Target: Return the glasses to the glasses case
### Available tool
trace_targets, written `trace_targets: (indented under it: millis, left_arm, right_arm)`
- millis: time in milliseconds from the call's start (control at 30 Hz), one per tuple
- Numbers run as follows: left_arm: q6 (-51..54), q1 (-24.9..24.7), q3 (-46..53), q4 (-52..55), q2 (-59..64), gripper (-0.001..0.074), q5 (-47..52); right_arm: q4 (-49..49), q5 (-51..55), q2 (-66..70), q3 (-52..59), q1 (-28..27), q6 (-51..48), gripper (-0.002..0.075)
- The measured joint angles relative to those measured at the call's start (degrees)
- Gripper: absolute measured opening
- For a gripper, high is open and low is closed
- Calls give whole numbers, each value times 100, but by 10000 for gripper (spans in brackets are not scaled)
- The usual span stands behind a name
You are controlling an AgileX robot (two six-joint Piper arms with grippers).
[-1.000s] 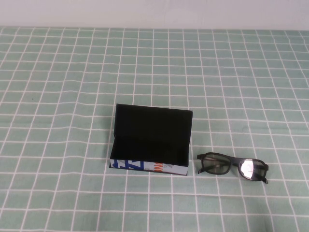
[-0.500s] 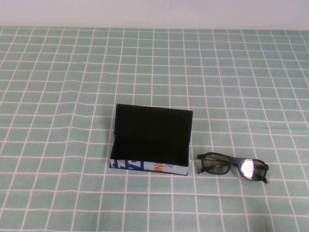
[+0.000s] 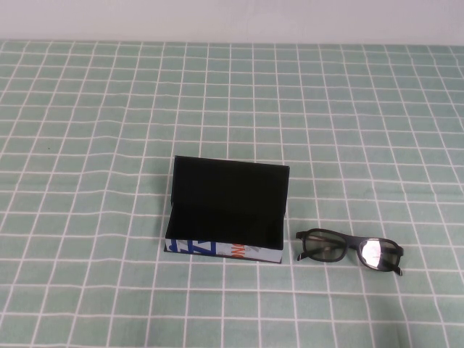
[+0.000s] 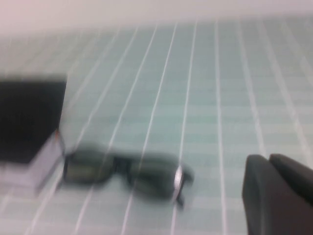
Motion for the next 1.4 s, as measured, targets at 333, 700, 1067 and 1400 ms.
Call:
trace_targets:
  millis: [333, 700, 1067, 1400]
  left_arm:
    - [0, 0, 0, 0, 0, -4, 0]
    - [0, 0, 0, 0, 0, -4, 0]
    - [0, 0, 0, 0, 0, -4, 0]
    - [0, 0, 0, 0, 0, -4, 0]
  right_arm:
    - [201, -2275, 0, 0, 0, 0, -13]
    - [-132, -4391, 0, -113, 0, 601, -13]
    - [-757, -4172, 0, -2007, 0, 622, -13]
    - [-186, -2732, 1119, -4091, 0, -82, -13]
